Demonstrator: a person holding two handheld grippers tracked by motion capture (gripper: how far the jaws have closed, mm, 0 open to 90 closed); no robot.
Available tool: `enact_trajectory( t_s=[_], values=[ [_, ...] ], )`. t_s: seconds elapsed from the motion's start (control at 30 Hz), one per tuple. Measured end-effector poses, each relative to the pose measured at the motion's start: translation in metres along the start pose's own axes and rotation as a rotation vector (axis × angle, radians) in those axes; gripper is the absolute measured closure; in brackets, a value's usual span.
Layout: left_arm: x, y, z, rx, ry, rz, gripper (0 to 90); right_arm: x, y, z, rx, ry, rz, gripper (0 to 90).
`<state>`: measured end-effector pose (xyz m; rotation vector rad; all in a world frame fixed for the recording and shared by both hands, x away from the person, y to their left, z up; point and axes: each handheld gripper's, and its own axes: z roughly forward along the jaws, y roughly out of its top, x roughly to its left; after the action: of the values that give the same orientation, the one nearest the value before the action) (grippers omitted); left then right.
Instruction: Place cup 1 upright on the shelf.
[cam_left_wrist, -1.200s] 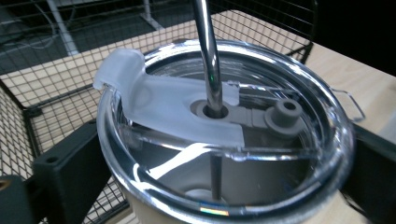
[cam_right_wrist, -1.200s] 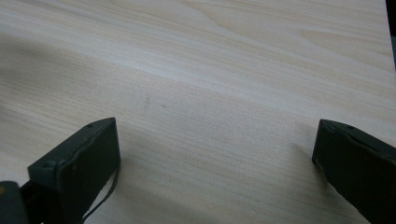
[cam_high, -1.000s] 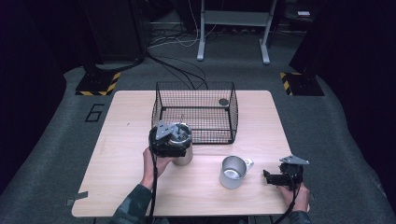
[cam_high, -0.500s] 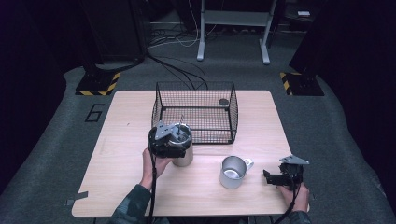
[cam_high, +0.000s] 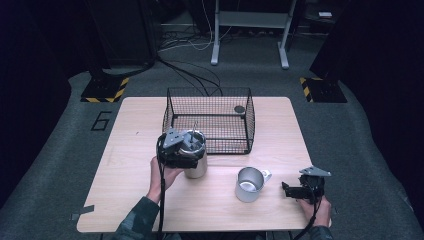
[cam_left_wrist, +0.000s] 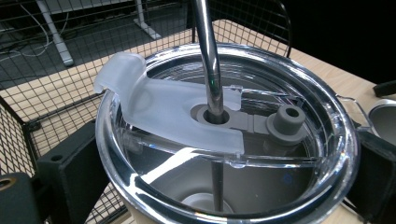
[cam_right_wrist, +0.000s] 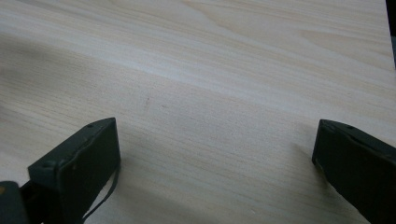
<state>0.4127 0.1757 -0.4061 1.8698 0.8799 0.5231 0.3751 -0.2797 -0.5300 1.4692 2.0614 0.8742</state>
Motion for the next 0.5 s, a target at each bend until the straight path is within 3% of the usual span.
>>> enact_trajectory(
  t_s=[0.4, 0.5],
  values=[
    [0.0, 0.02, -0.014, -0.008, -0.019, 0.016, 3.6, 0.001, 0.0, 0.0, -0.004, 0.003, 0.007, 1.5],
    [0.0, 0.026, -0.016, -0.009, -0.02, 0.017, 3.6, 0.001, 0.0, -0.001, -0.008, 0.007, -0.014, 2.3]
  ],
)
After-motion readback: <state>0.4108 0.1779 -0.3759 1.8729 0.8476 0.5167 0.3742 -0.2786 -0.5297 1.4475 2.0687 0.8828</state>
